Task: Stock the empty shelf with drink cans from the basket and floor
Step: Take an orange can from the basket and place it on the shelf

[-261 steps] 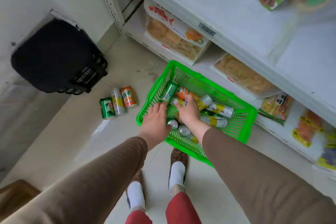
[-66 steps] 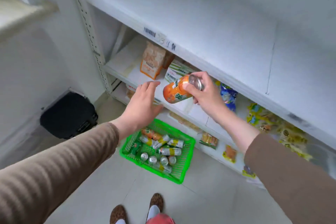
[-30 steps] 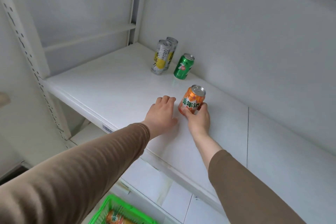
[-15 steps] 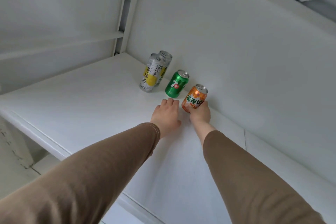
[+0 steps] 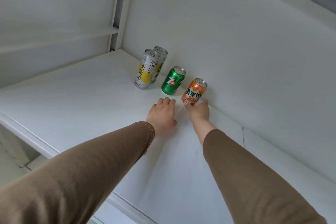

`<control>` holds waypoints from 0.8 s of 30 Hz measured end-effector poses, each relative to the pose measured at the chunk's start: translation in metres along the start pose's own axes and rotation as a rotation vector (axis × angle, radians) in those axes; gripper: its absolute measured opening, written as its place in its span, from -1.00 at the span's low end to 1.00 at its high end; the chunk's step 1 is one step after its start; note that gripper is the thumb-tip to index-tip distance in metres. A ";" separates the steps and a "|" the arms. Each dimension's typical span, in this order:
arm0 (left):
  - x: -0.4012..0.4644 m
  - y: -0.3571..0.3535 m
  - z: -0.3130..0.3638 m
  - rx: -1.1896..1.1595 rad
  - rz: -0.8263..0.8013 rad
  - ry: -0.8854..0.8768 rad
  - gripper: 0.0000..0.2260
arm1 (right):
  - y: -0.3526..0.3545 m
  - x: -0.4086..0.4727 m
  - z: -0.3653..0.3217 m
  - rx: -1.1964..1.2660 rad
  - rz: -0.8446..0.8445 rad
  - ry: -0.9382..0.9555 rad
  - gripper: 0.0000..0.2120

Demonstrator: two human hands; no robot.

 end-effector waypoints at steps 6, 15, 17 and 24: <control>-0.038 0.009 0.002 0.003 0.016 0.019 -0.35 | 0.001 -0.069 0.004 -0.098 -0.029 0.205 -0.23; -0.171 0.033 0.006 -0.042 0.031 -0.093 -0.33 | 0.007 -0.228 0.004 -0.185 -0.198 0.499 -0.40; -0.211 0.034 0.006 -0.045 0.045 -0.138 -0.34 | 0.010 -0.268 0.007 -0.200 -0.209 0.570 -0.42; -0.353 0.000 0.006 -0.161 0.010 -0.203 -0.33 | -0.006 -0.401 0.054 -0.170 -0.222 0.670 -0.49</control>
Point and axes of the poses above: each hand's wrist, its own x-axis towards the middle knuckle, its own y-axis out of the back of the hand, z = x × y, the point moved 5 cm from there along x, towards the middle knuckle, and after that the axes turned 12 degrees about -z, right-handed, at the moved point
